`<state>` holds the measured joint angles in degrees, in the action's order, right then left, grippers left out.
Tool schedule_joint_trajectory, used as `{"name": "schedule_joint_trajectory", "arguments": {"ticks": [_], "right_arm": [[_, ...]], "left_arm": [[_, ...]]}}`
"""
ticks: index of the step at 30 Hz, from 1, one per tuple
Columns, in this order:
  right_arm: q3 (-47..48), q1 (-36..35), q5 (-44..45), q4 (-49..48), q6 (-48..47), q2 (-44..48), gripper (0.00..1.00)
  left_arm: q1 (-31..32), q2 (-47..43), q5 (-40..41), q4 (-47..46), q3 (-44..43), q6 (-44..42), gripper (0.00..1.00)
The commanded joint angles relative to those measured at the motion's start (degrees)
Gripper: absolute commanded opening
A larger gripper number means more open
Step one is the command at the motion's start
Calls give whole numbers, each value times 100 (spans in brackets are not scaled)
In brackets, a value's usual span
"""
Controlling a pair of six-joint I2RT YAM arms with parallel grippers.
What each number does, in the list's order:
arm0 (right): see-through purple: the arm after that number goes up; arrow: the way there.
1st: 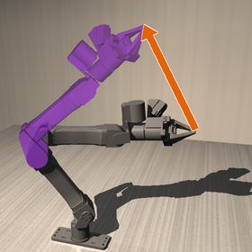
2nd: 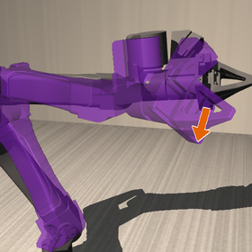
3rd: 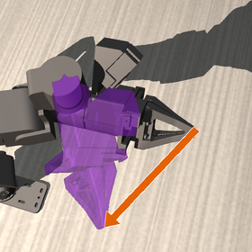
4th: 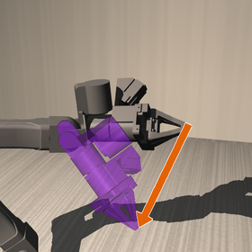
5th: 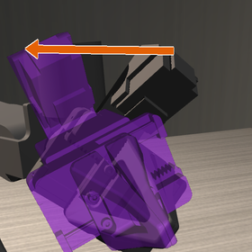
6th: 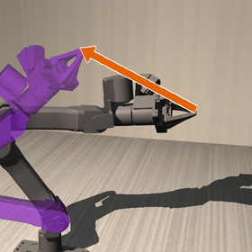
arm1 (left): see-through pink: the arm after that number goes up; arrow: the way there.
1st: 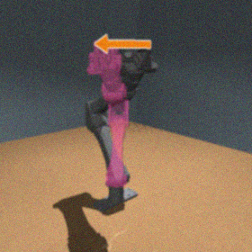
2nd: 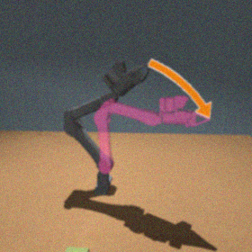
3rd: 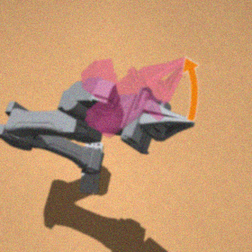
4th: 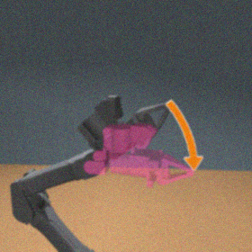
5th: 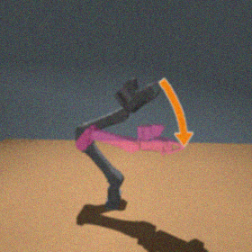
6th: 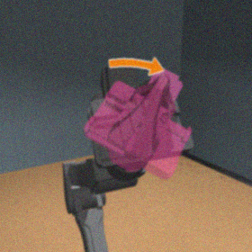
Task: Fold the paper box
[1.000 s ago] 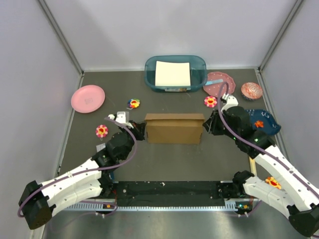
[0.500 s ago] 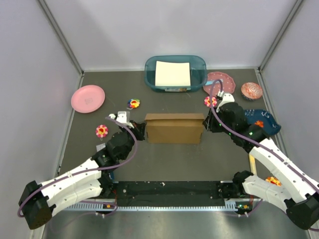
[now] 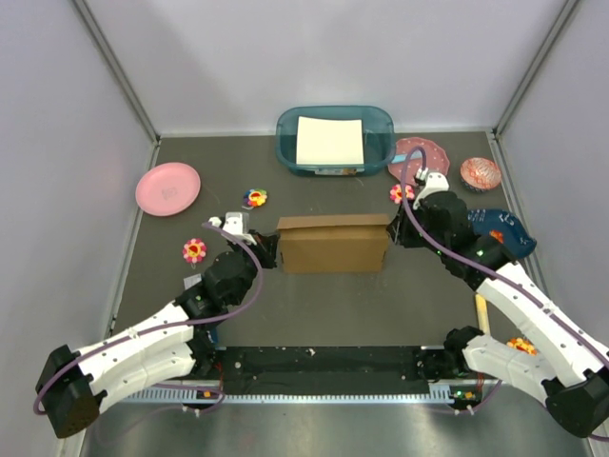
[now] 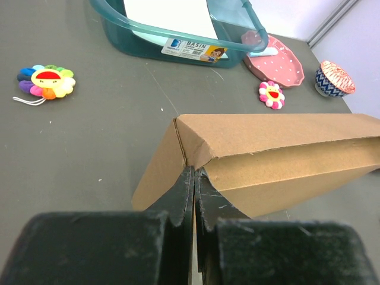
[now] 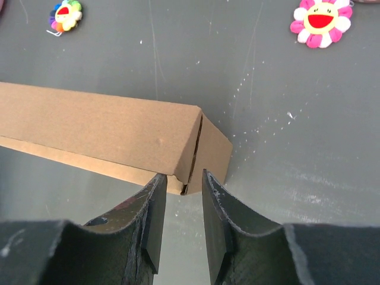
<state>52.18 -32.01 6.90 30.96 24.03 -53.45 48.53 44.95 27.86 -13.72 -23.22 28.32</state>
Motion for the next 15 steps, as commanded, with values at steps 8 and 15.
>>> {"name": "schedule_joint_trajectory", "arguments": {"ticks": [8,15], "right_arm": [[284,-51,181,-442,-144,-174,15],[170,-51,224,-512,-171,-174,0]], "left_arm": [[16,260,-123,1196,151,-151,0],[16,251,-149,1205,151,-168,0]]}}
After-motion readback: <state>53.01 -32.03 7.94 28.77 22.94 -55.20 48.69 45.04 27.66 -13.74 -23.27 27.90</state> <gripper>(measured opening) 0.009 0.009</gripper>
